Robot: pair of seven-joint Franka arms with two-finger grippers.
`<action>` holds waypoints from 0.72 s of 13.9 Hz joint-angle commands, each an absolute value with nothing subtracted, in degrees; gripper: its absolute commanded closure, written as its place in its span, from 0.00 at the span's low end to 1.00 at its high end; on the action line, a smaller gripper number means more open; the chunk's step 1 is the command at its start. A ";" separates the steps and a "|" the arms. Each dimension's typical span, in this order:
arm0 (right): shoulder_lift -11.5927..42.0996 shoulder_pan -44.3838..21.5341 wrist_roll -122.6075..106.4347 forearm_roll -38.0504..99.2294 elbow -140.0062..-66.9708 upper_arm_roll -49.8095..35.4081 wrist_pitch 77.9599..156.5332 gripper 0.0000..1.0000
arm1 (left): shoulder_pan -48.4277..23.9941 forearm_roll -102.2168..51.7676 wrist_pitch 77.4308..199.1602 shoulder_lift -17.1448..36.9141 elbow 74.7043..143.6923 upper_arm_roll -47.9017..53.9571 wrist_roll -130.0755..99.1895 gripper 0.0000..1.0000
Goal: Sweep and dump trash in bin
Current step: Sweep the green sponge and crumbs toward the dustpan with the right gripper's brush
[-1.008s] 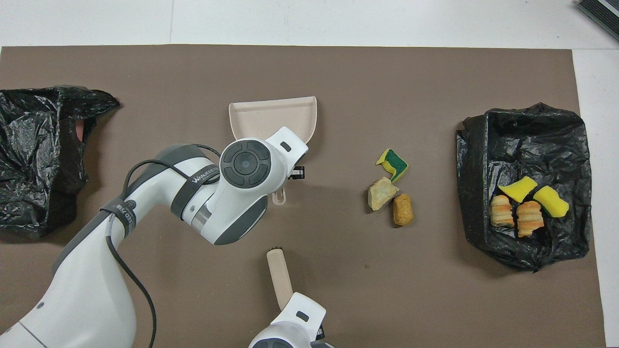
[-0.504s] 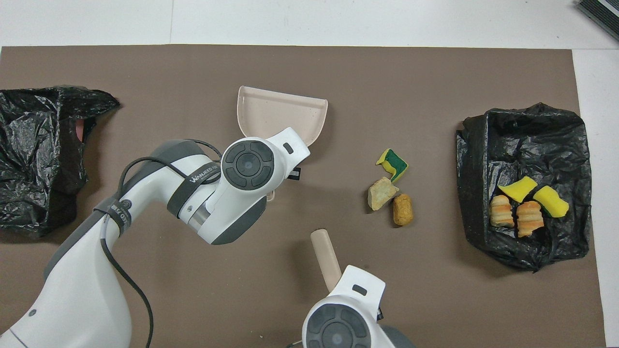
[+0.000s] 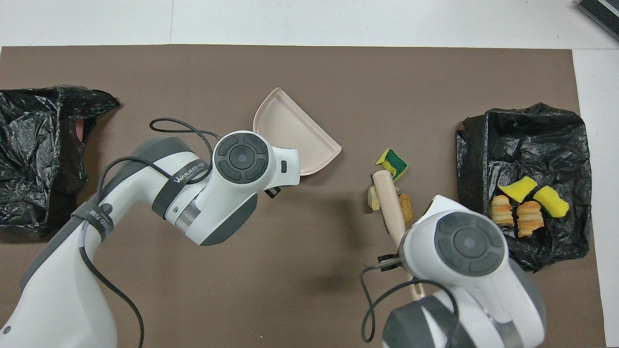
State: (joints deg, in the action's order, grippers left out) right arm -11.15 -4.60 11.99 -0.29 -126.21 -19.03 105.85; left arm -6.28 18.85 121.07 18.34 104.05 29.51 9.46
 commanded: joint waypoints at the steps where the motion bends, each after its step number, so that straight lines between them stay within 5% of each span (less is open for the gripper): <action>1: -2.49 -4.13 11.51 -5.70 -119.99 -15.57 106.26 1.00 | -5.71 19.07 117.87 17.31 104.59 29.71 25.34 1.00; 10: 6.50 -5.09 15.73 -9.58 -120.50 -14.68 112.94 1.00 | -5.89 18.81 117.15 11.69 114.16 34.71 31.03 1.00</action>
